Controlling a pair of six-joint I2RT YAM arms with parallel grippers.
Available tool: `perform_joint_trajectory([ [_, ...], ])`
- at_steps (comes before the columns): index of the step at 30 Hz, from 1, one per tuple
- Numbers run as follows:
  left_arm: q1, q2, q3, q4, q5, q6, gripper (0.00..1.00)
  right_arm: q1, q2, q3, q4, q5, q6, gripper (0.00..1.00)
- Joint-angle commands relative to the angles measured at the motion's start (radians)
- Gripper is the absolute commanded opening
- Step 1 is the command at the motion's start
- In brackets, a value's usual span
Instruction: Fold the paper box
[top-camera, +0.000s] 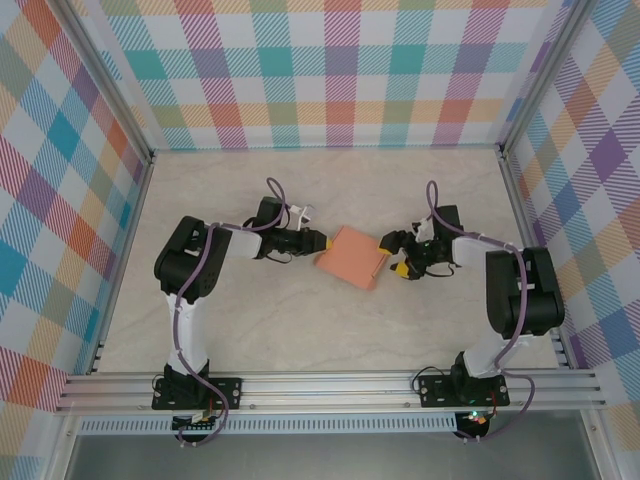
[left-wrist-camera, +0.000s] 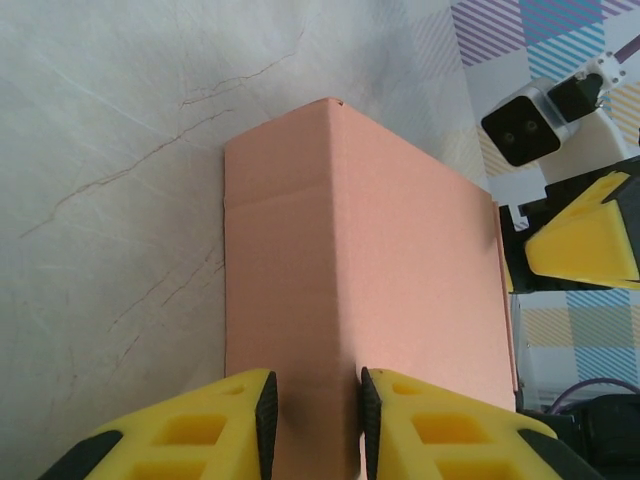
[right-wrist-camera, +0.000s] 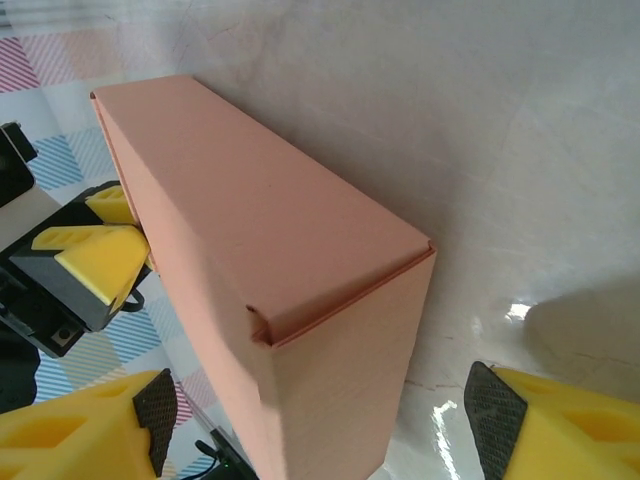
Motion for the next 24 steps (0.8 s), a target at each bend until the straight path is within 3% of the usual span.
perform_joint_trajectory([
  [1,0.017,0.056,-0.031,-0.052,-0.074,-0.006,0.29,0.025,0.04,-0.011,0.103,-0.043,0.046,0.78],
  [5,0.018,0.062,-0.032,-0.045,-0.072,-0.013,0.29,0.066,0.091,0.005,0.189,-0.046,0.09,0.77],
  [9,0.018,0.062,-0.037,-0.036,-0.068,-0.022,0.29,0.075,0.106,-0.007,0.299,-0.064,0.167,0.67],
  [15,0.02,0.033,-0.045,-0.025,-0.078,-0.021,0.32,0.075,0.049,-0.001,0.264,-0.067,0.186,0.56],
  [20,0.028,-0.046,-0.059,0.011,-0.105,-0.019,0.45,0.075,0.01,0.002,0.255,-0.076,0.235,0.46],
  [24,0.047,-0.15,-0.081,0.03,-0.147,-0.009,0.74,0.075,-0.003,0.046,0.18,-0.091,0.248,0.42],
])
